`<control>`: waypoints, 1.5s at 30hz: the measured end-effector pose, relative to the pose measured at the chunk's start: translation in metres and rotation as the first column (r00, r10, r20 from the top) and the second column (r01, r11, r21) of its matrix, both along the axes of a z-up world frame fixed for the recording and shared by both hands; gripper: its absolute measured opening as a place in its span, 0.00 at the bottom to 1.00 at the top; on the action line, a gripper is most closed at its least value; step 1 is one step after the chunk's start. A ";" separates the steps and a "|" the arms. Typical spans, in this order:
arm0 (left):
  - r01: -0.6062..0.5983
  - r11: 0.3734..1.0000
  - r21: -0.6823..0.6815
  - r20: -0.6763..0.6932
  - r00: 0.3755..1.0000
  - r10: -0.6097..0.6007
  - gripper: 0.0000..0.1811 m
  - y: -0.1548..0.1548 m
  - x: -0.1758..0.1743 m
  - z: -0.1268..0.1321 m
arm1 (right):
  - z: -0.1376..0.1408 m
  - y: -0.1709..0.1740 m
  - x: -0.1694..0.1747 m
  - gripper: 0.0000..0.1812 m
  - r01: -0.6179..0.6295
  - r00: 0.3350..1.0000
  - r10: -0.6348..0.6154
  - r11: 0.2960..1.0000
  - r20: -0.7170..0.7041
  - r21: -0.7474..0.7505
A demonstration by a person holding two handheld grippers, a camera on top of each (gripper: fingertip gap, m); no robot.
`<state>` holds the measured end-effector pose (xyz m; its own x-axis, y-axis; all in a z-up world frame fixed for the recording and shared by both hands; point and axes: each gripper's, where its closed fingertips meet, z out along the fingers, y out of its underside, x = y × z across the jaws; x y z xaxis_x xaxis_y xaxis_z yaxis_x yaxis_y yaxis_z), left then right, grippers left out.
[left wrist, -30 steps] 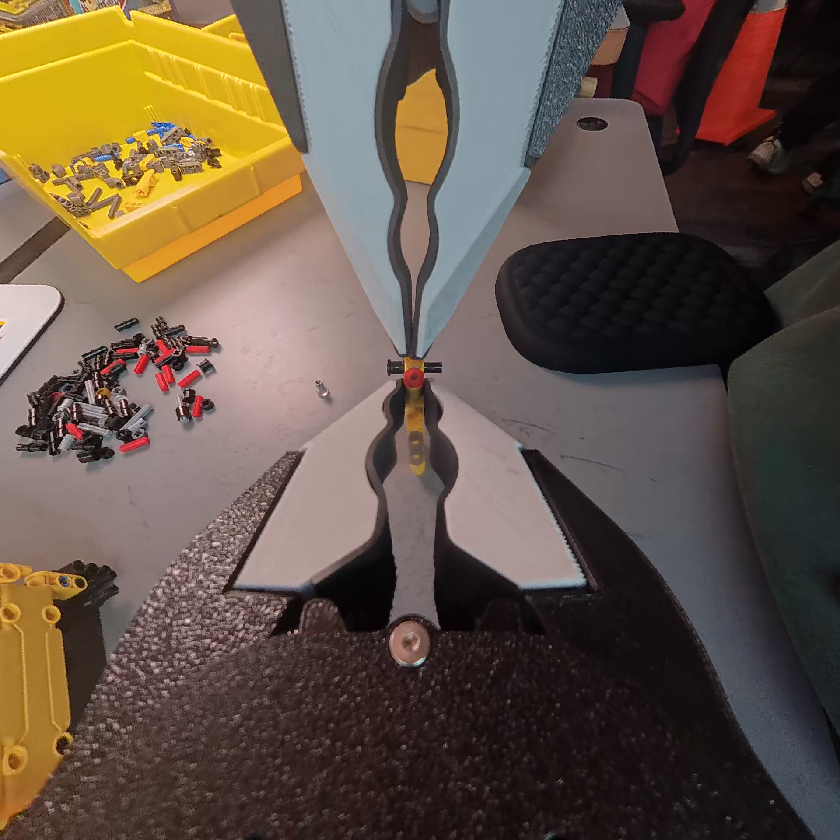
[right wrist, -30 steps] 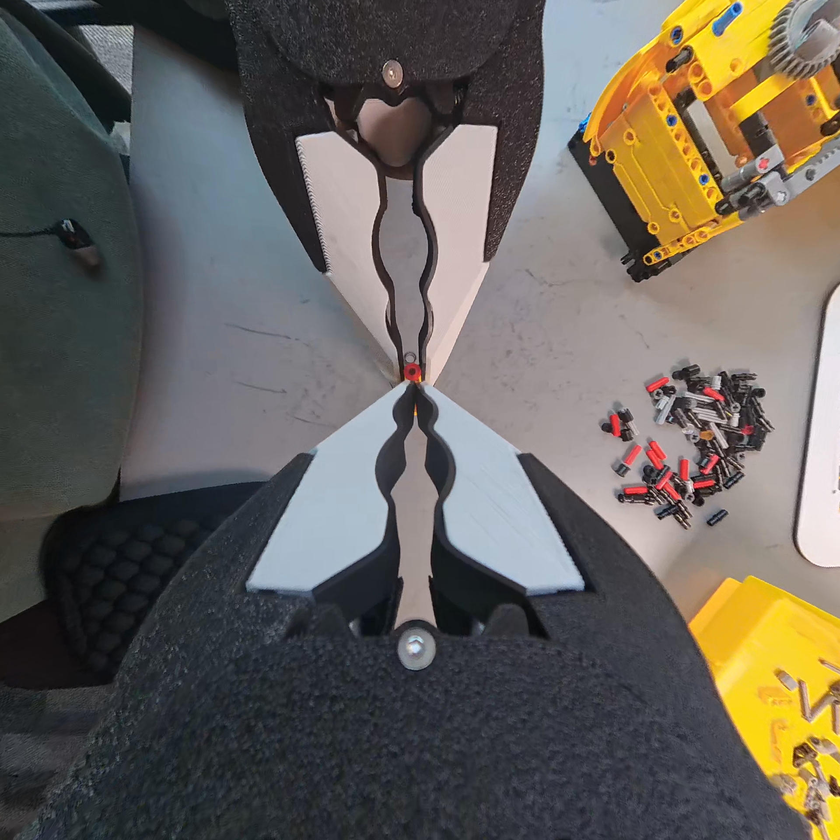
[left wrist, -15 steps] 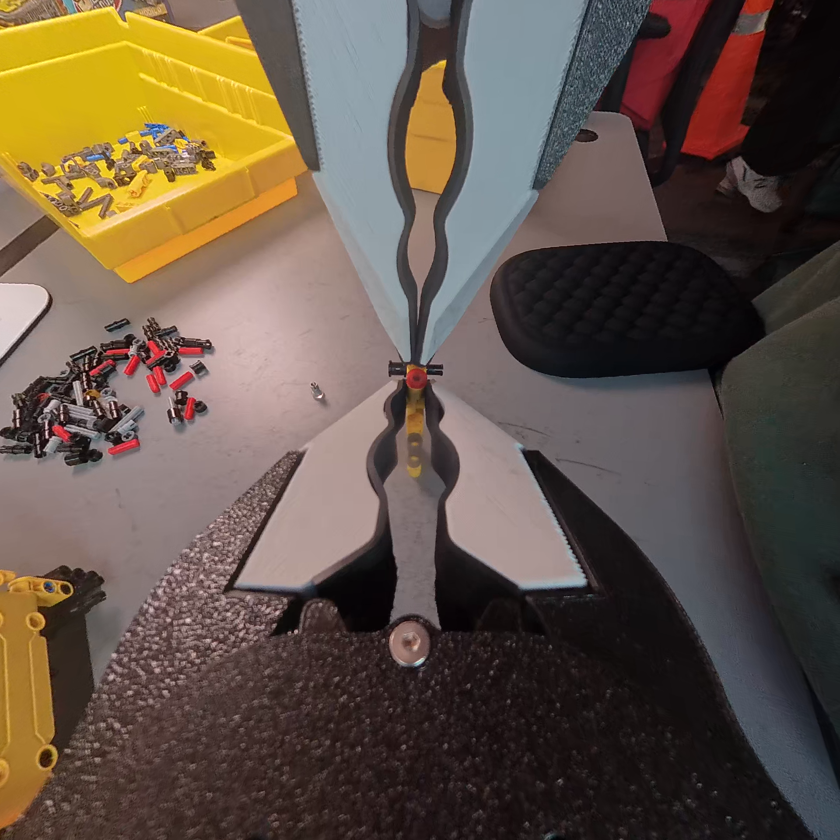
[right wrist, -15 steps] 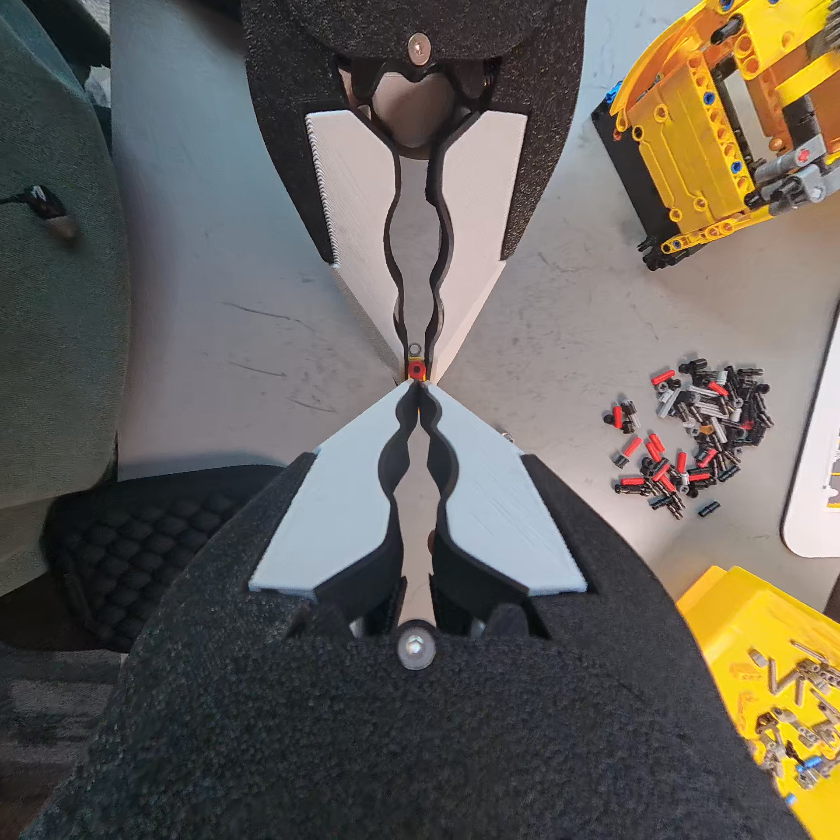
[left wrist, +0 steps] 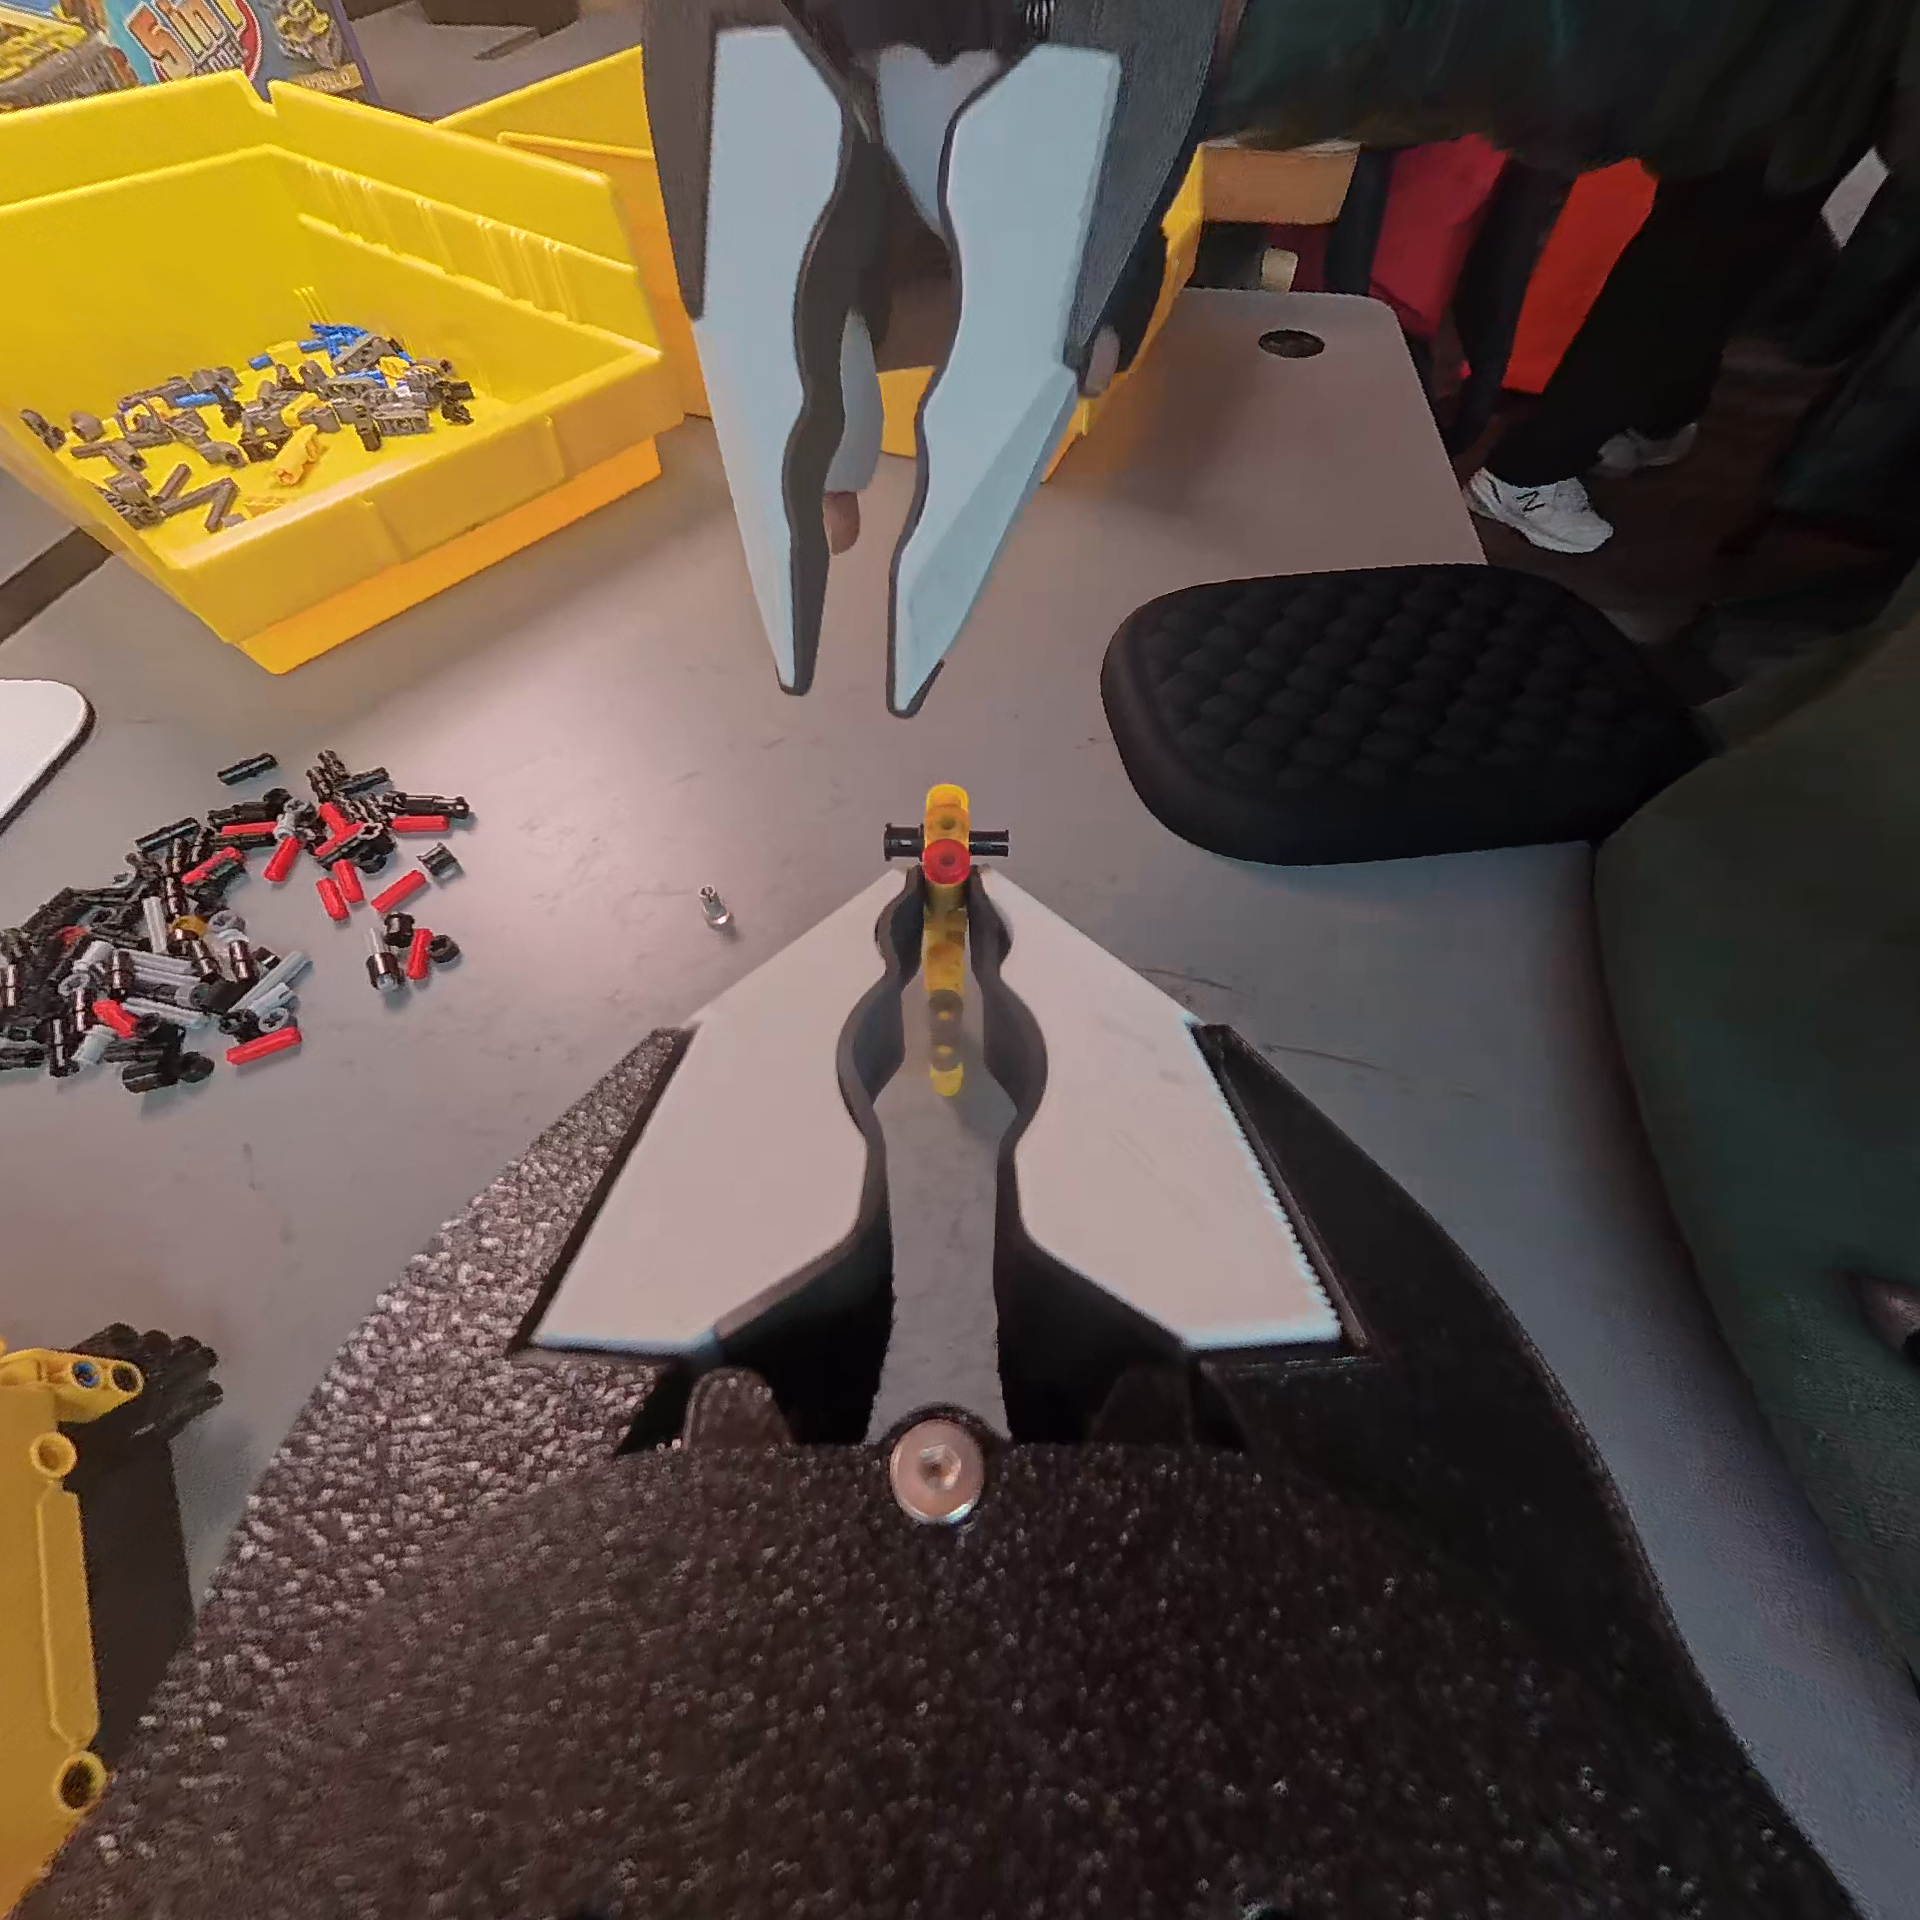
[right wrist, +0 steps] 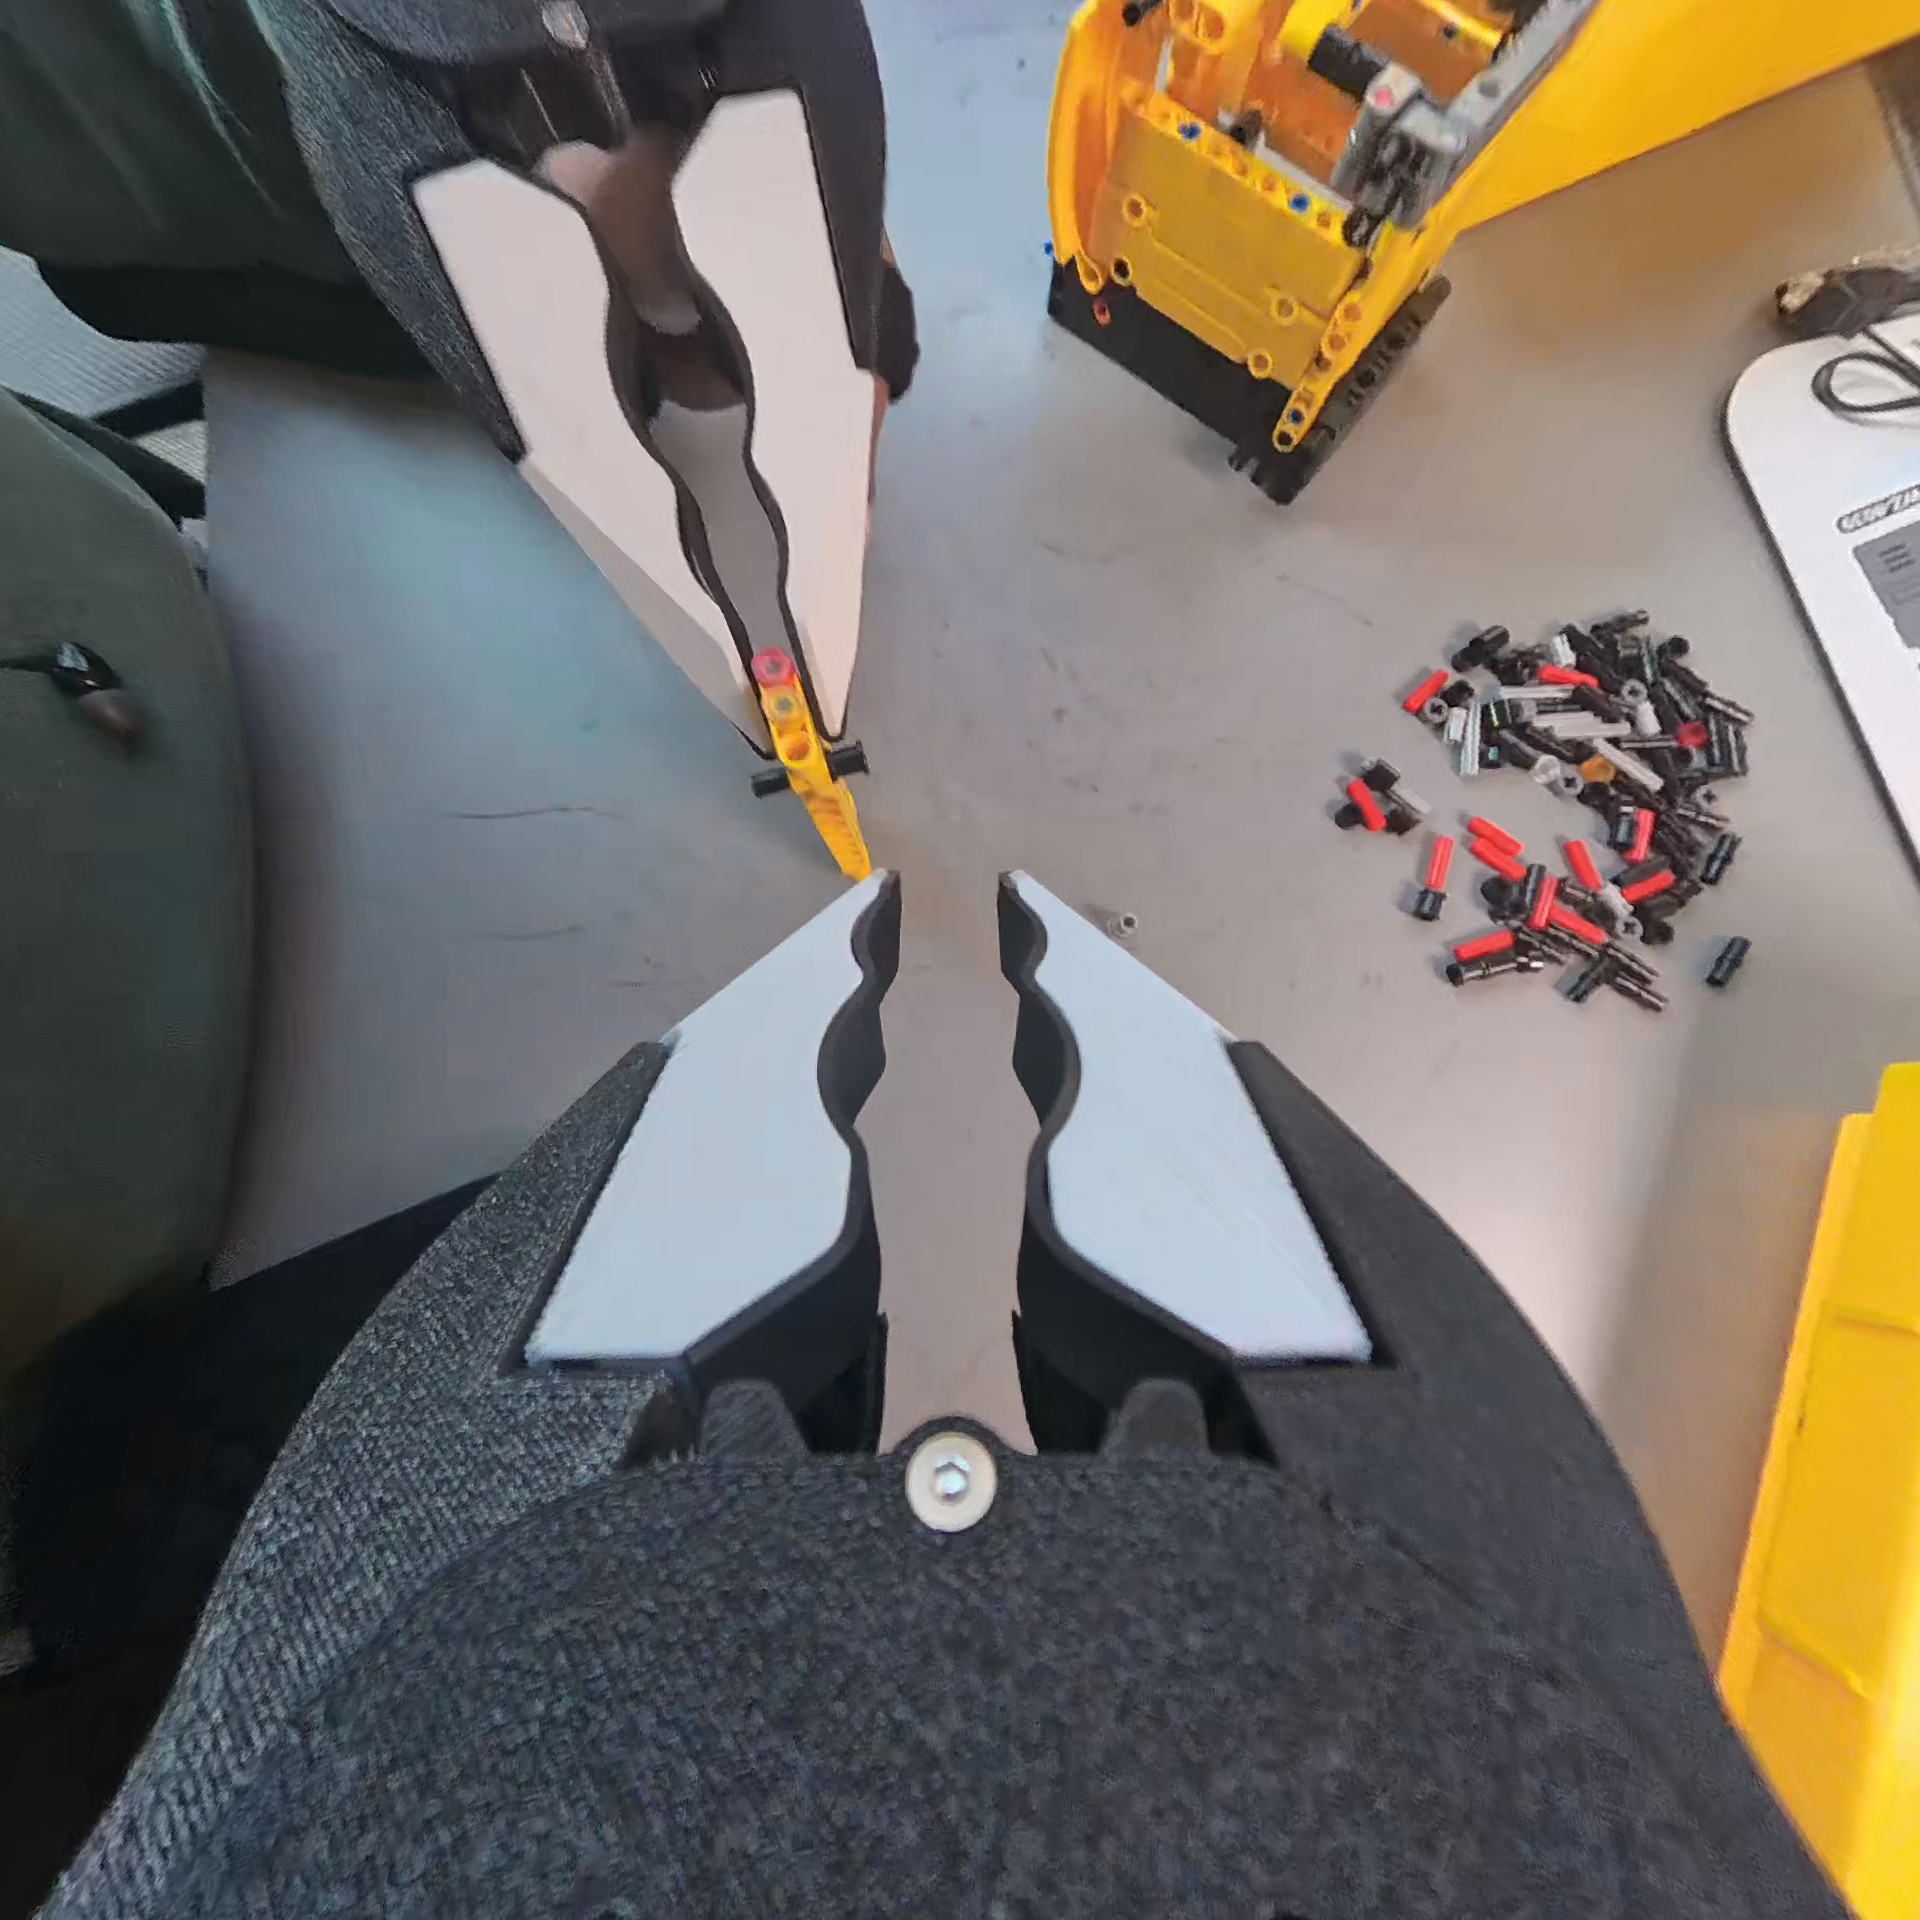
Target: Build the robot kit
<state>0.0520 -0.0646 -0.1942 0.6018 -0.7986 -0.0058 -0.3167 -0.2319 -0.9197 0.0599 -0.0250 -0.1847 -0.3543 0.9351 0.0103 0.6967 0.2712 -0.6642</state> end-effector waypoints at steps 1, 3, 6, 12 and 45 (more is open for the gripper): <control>0.000 1.000 0.002 -0.002 1.000 0.000 0.04 0.000 0.000 0.000 | -0.008 0.004 0.002 0.10 0.011 1.000 -0.011 1.000 0.007 0.005; 0.004 1.000 0.002 -0.005 1.000 -0.004 0.07 -0.001 0.000 -0.001 | -0.024 0.013 0.002 0.10 0.041 0.999 -0.042 0.999 0.019 0.008; 0.011 1.000 0.009 -0.002 1.000 -0.011 0.08 -0.002 0.002 0.001 | -0.044 0.026 -0.005 0.10 0.080 0.996 -0.080 0.997 0.031 0.007; 0.004 1.000 0.014 0.009 1.000 -0.004 0.12 -0.002 -0.002 0.004 | -0.070 0.042 -0.021 0.09 0.110 0.993 -0.110 0.994 0.051 0.010; 0.047 0.999 0.025 0.082 0.995 -0.049 0.18 -0.007 -0.006 0.017 | -0.024 0.024 -0.019 0.02 0.092 0.976 -0.111 0.990 -0.187 -0.107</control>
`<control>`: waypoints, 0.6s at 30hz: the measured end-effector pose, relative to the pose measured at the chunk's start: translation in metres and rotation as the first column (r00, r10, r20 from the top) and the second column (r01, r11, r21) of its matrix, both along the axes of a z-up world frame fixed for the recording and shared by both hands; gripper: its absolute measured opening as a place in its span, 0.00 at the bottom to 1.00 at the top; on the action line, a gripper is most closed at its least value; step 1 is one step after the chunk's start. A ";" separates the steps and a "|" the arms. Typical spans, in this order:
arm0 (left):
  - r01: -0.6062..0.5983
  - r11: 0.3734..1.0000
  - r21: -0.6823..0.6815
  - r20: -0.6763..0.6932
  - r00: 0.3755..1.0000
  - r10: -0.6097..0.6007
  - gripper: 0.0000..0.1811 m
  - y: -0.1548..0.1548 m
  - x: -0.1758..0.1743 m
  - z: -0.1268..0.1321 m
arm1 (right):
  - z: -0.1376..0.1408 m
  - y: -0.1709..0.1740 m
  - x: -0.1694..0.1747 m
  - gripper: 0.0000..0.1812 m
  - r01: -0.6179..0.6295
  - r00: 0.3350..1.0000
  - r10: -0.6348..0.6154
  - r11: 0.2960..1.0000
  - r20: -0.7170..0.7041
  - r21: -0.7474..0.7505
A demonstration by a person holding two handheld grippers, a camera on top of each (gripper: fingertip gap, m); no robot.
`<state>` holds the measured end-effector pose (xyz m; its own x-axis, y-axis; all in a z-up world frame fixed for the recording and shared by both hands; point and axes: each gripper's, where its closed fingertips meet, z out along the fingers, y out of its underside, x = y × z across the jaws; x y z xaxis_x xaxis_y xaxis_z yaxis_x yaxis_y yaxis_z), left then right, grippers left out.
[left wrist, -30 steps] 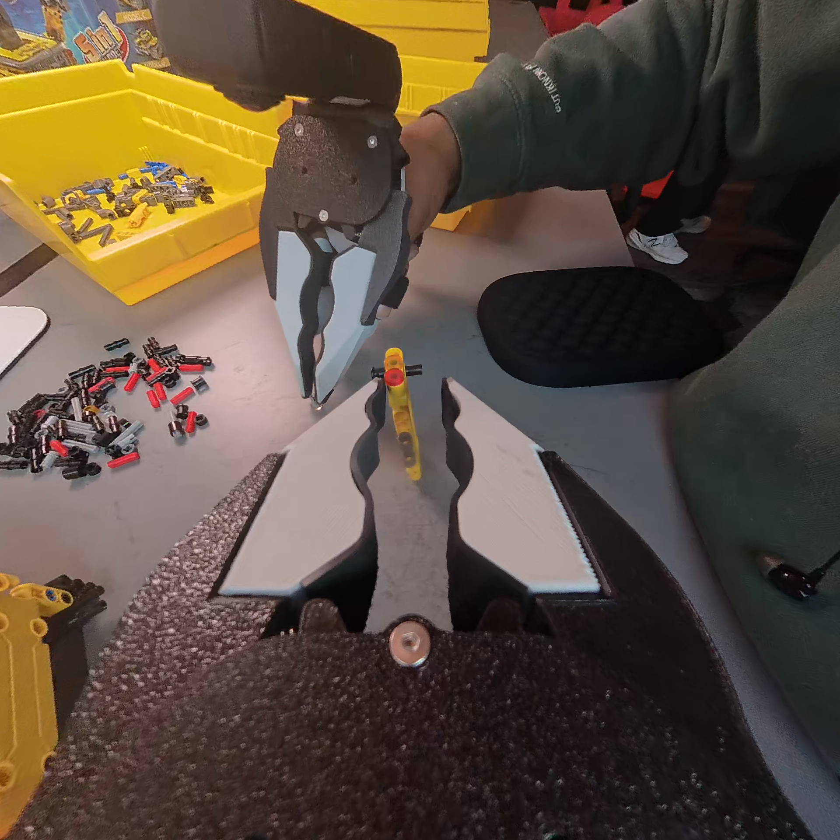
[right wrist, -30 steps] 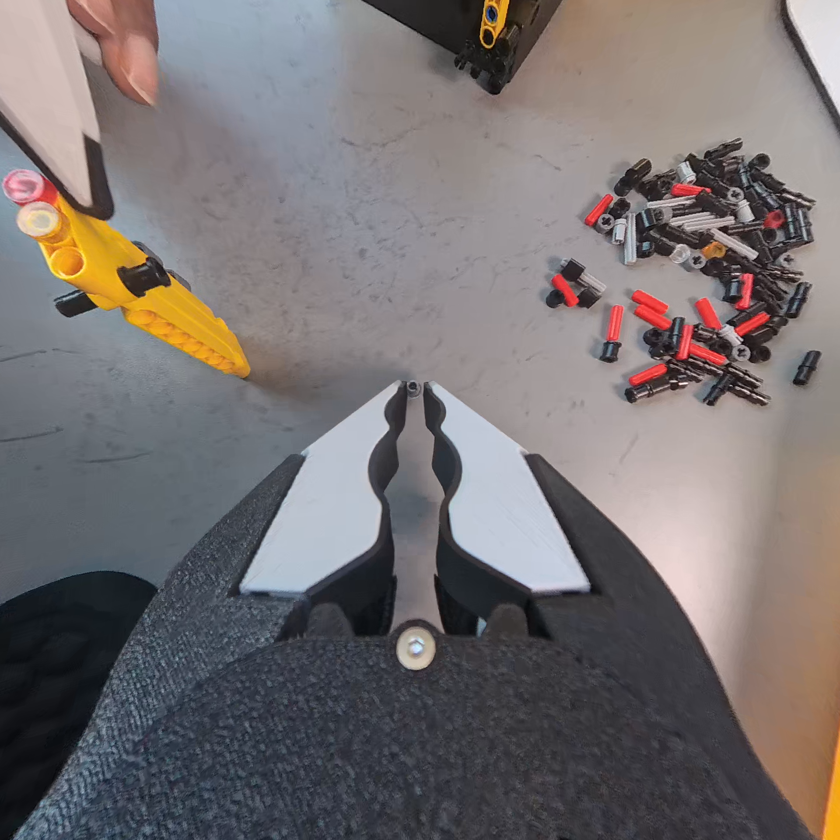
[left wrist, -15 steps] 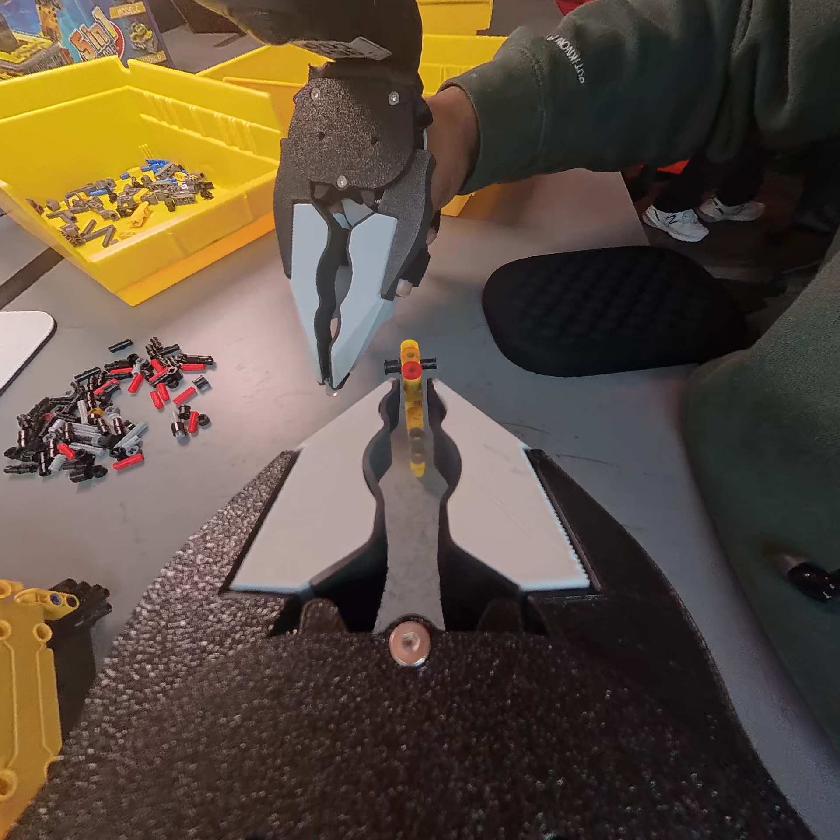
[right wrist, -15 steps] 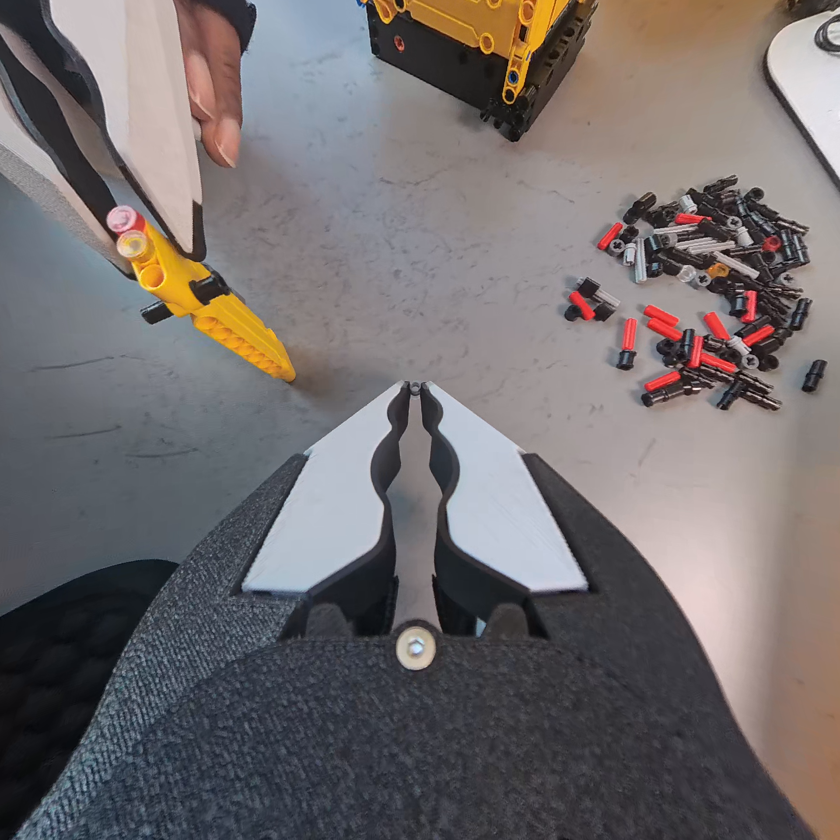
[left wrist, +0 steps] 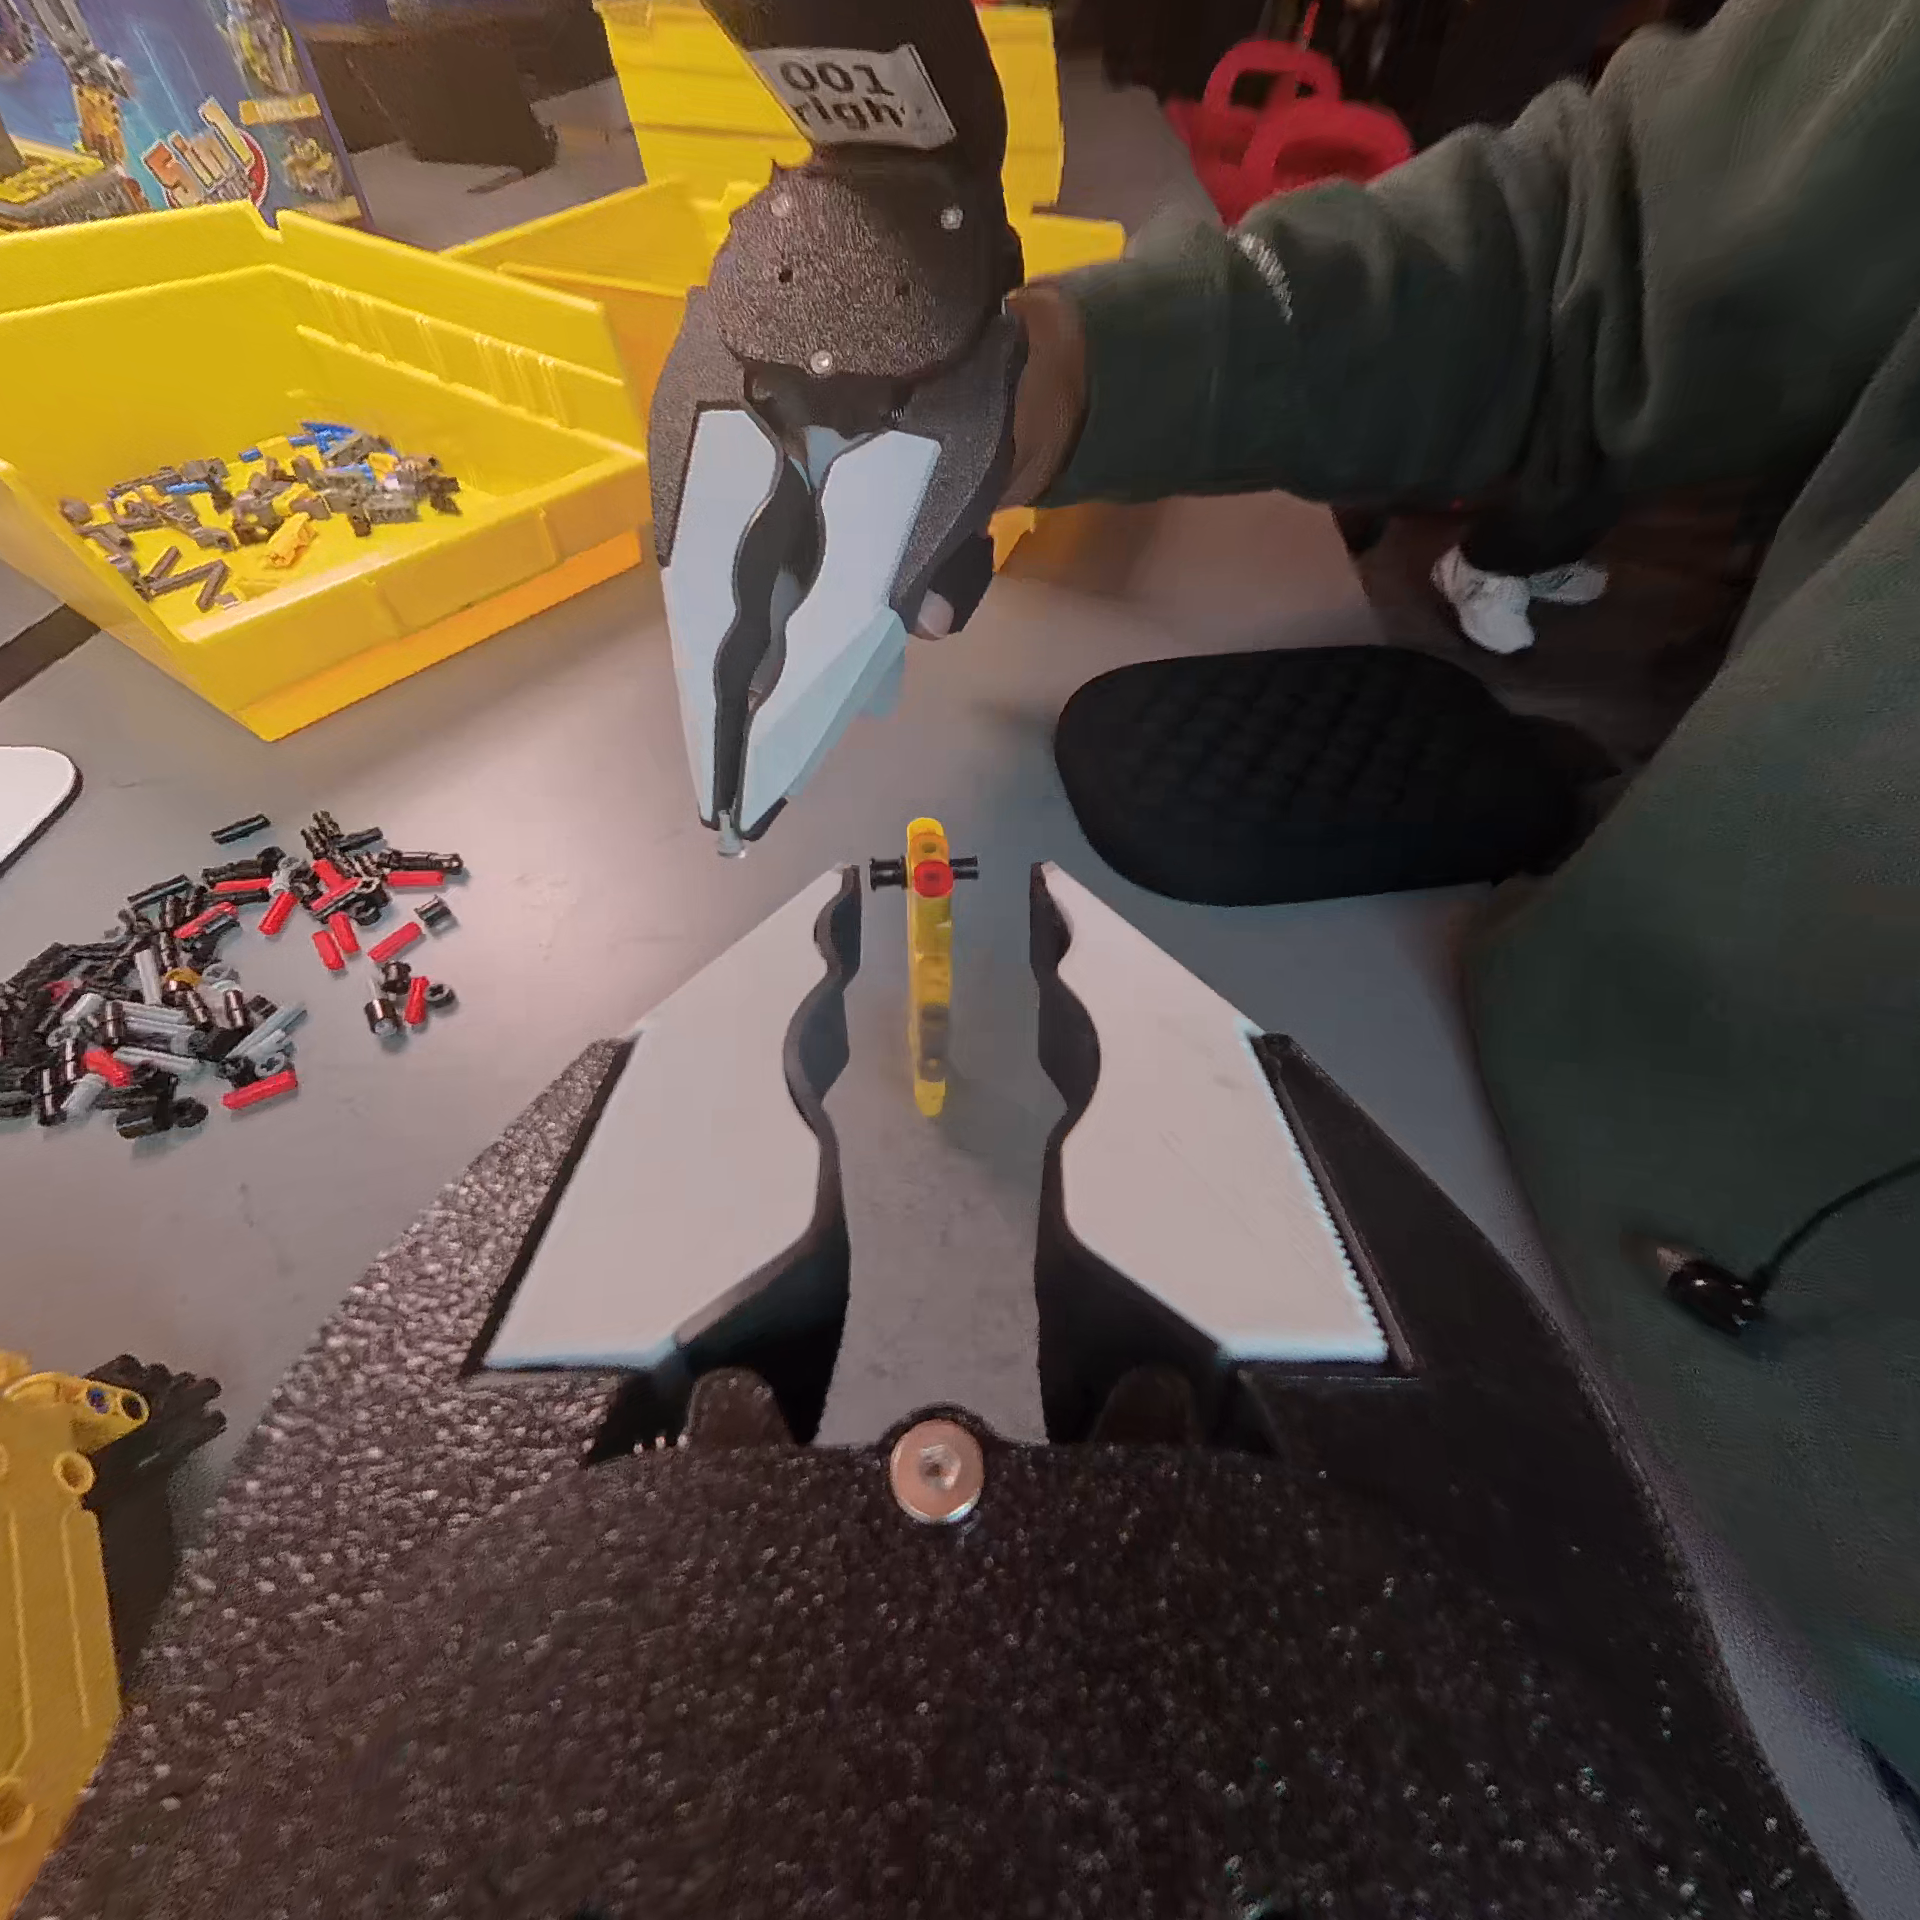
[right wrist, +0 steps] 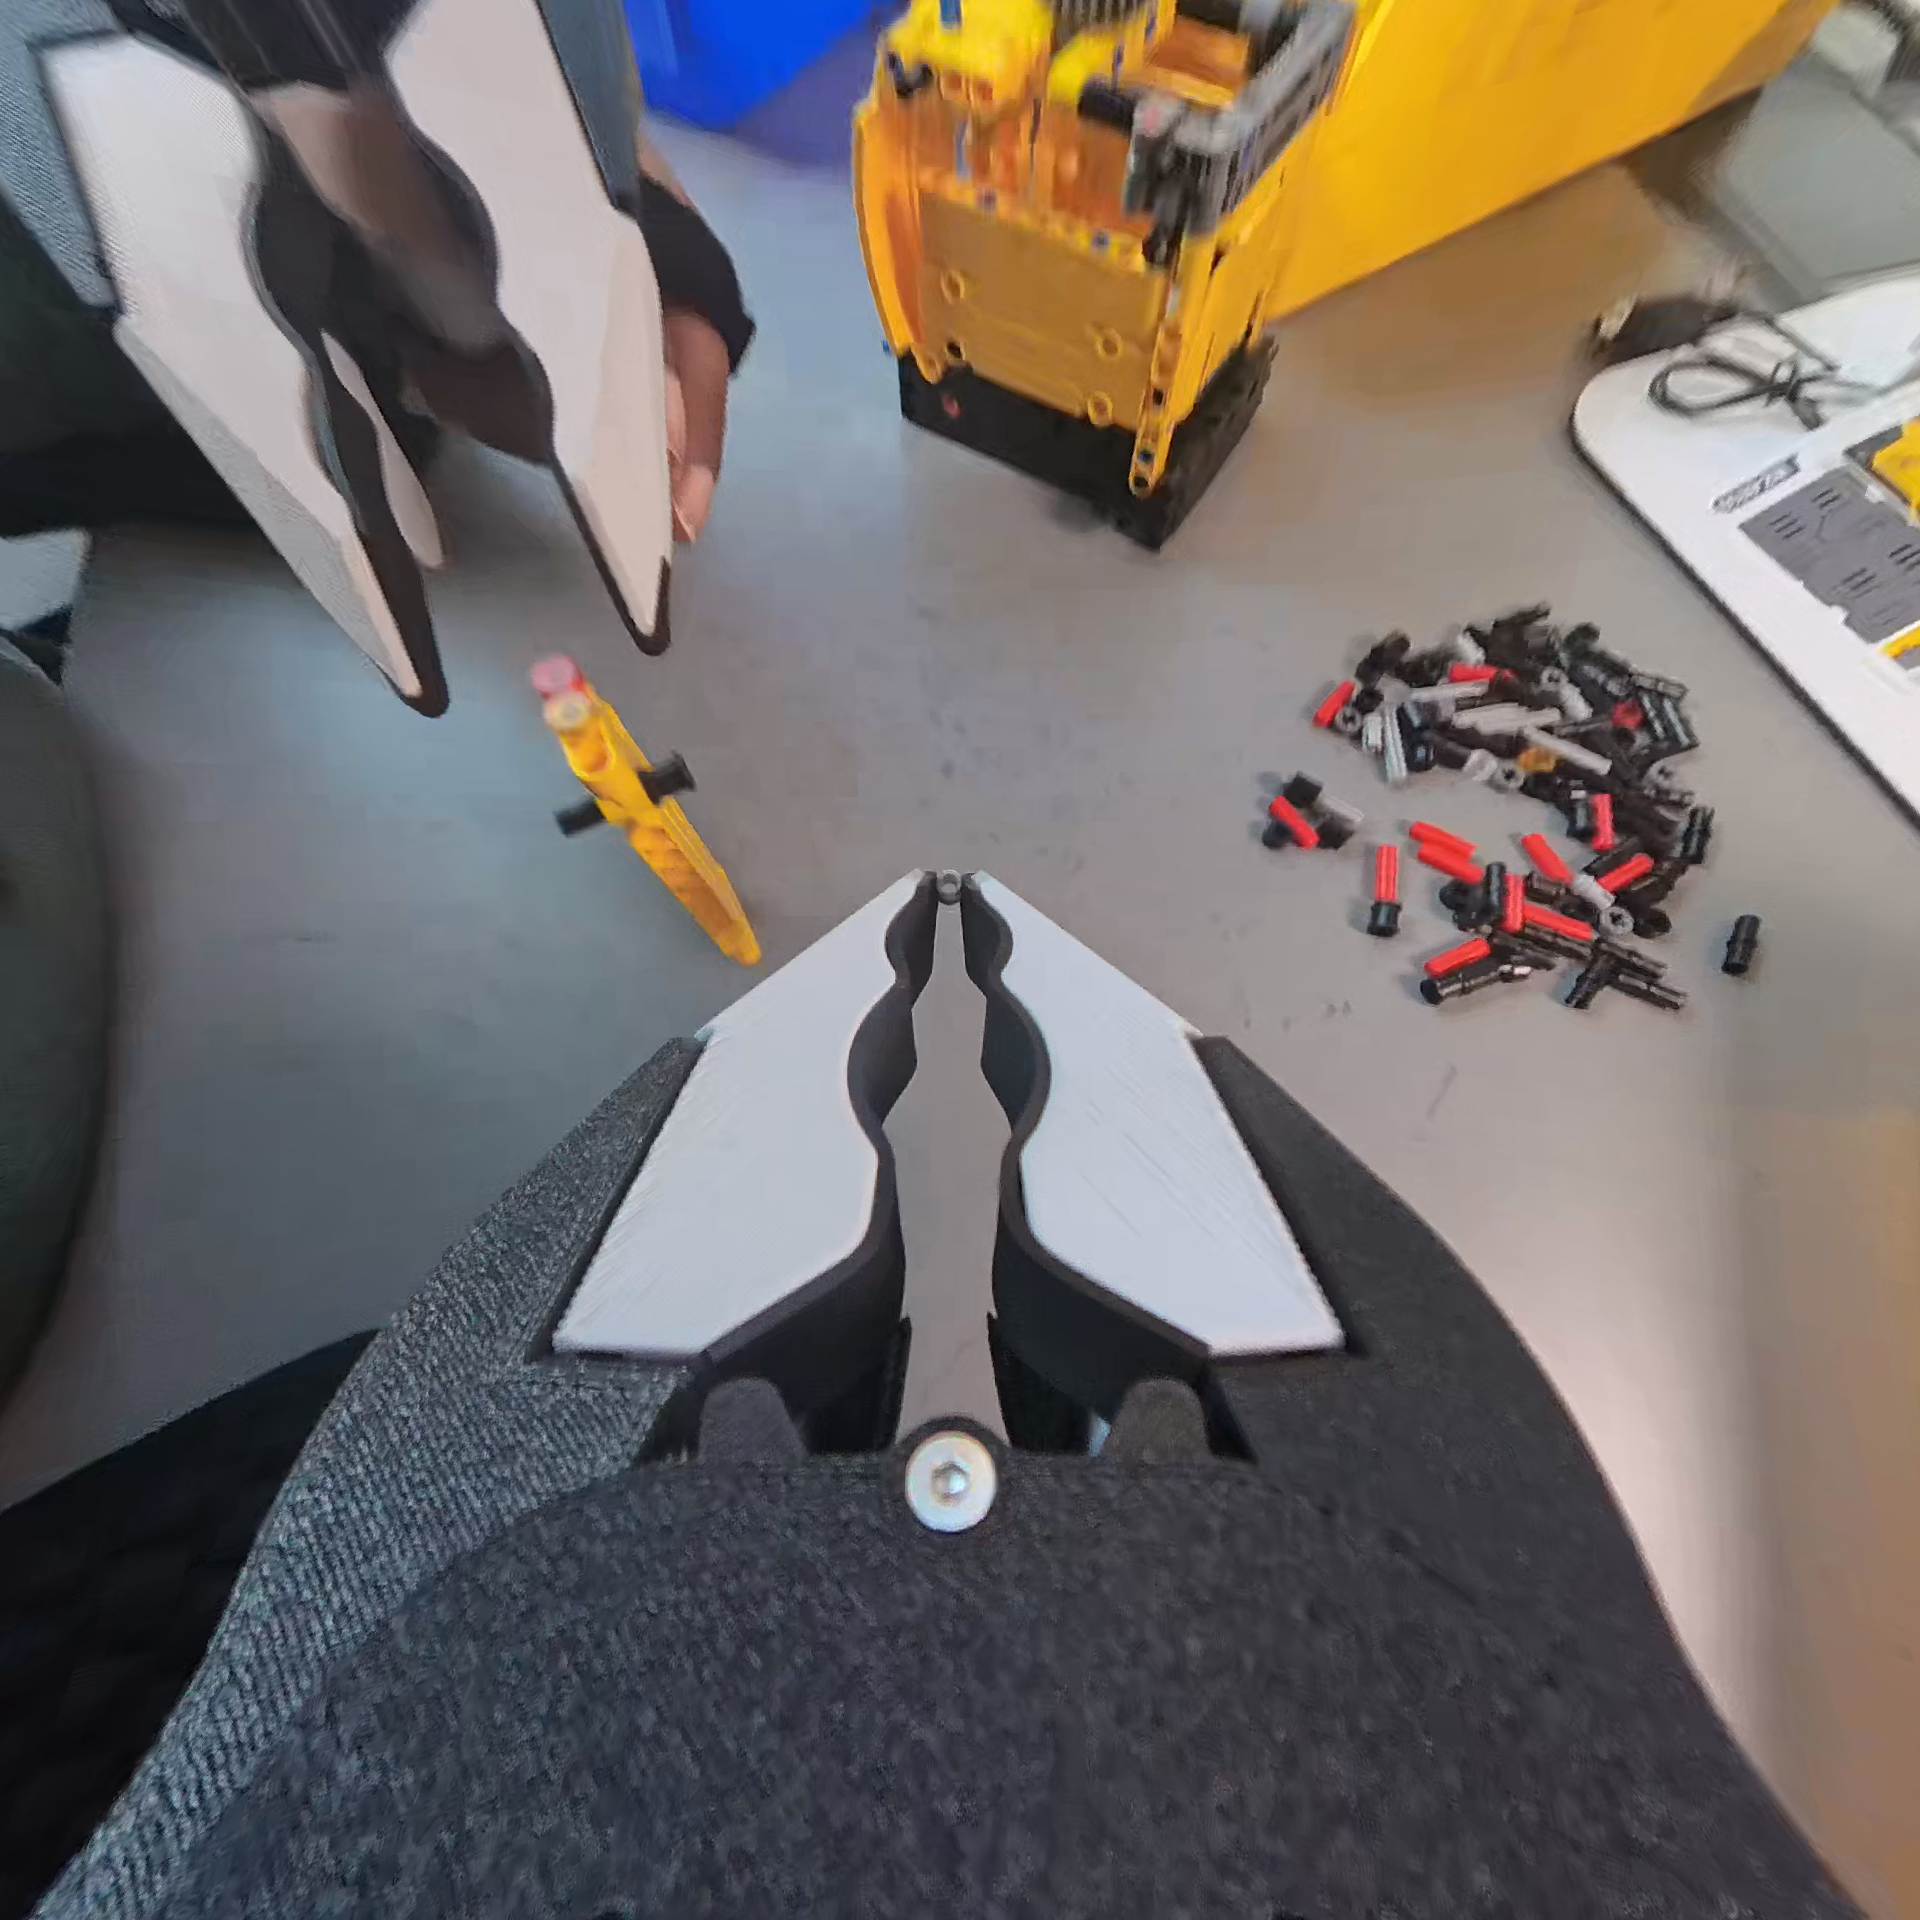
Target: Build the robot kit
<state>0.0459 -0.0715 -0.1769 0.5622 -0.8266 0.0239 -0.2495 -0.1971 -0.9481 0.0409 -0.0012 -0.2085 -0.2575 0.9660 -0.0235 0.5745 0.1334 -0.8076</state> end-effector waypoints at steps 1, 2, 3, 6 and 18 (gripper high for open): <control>0.012 1.000 -0.005 0.052 0.999 -0.012 0.19 -0.001 -0.002 0.008 | 0.014 -0.004 -0.002 0.02 -0.010 0.998 0.007 0.999 -0.067 -0.039; 0.019 1.000 -0.010 0.111 0.994 -0.018 0.19 -0.002 -0.004 0.017 | 0.031 -0.010 -0.005 0.02 -0.027 0.990 0.014 0.996 -0.140 -0.089; 0.017 1.000 -0.011 0.177 0.984 -0.015 0.19 -0.001 -0.008 0.026 | 0.048 -0.016 -0.006 0.02 -0.050 0.978 0.018 0.988 -0.209 -0.146; 0.022 0.999 -0.024 0.367 0.930 -0.012 0.17 0.000 -0.014 0.050 | 0.099 -0.038 -0.006 0.02 -0.155 0.915 0.020 0.940 -0.404 -0.305; 0.153 0.988 -0.020 0.567 0.816 -0.114 0.04 -0.018 -0.010 0.083 | 0.117 -0.088 -0.017 0.02 -0.298 0.864 0.150 0.921 -0.481 -0.249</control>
